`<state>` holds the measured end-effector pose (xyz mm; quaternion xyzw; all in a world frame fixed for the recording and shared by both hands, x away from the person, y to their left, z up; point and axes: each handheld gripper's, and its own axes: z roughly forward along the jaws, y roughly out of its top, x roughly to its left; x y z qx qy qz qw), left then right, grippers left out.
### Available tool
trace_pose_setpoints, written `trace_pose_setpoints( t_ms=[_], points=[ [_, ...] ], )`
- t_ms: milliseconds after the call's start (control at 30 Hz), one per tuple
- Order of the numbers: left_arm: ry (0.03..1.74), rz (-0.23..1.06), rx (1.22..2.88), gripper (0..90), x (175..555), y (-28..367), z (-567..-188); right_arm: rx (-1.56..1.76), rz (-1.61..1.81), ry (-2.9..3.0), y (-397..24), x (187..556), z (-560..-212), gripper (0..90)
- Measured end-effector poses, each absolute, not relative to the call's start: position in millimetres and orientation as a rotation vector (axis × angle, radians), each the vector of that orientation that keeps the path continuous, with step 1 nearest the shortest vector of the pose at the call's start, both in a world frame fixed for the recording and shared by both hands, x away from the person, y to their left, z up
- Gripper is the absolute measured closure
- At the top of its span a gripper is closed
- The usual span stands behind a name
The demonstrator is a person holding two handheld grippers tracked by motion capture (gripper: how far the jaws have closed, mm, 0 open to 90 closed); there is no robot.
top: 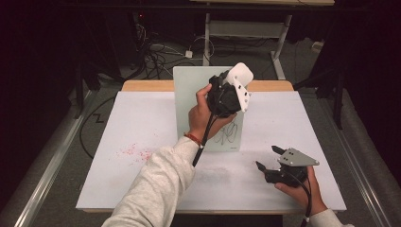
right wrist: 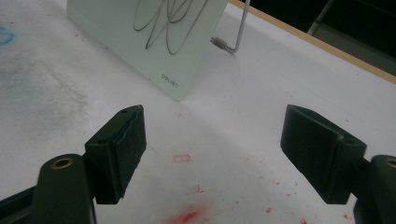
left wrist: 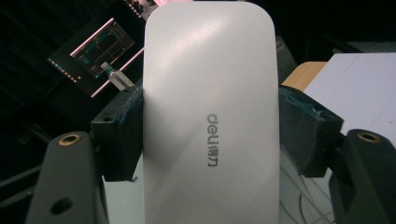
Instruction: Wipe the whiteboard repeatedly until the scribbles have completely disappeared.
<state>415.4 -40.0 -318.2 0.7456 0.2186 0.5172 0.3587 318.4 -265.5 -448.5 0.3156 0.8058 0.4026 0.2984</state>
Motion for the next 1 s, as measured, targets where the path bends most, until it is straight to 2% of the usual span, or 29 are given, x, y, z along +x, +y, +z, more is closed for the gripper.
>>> trace_pose_setpoints(
  t_ms=[367,433,700,800,1000],
  points=[
    [0.486,1.387,2.019,29.2,397.4,-44.5,-363.9,0.83,1.066,2.149,-263.9,317.6,-448.6,23.1],
    [0.458,1.414,2.036,29.3,391.1,-40.8,-381.3,0.831,1.067,2.148,-263.9,317.3,-448.4,23.1],
    [0.462,1.404,2.054,29.2,381.1,-28.4,-405.8,0.812,1.055,2.156,-262.1,316.8,-448.5,23.1],
    [0.46,1.453,2.059,29.2,375.1,-22.1,-422.1,0.825,1.059,2.154,-262.9,317.2,-448.8,23.1],
    [0.493,1.427,2.062,29.3,374.1,-20.1,-421.8,0.814,1.054,2.159,-261.6,317.4,-449.4,23.1]
  ],
)
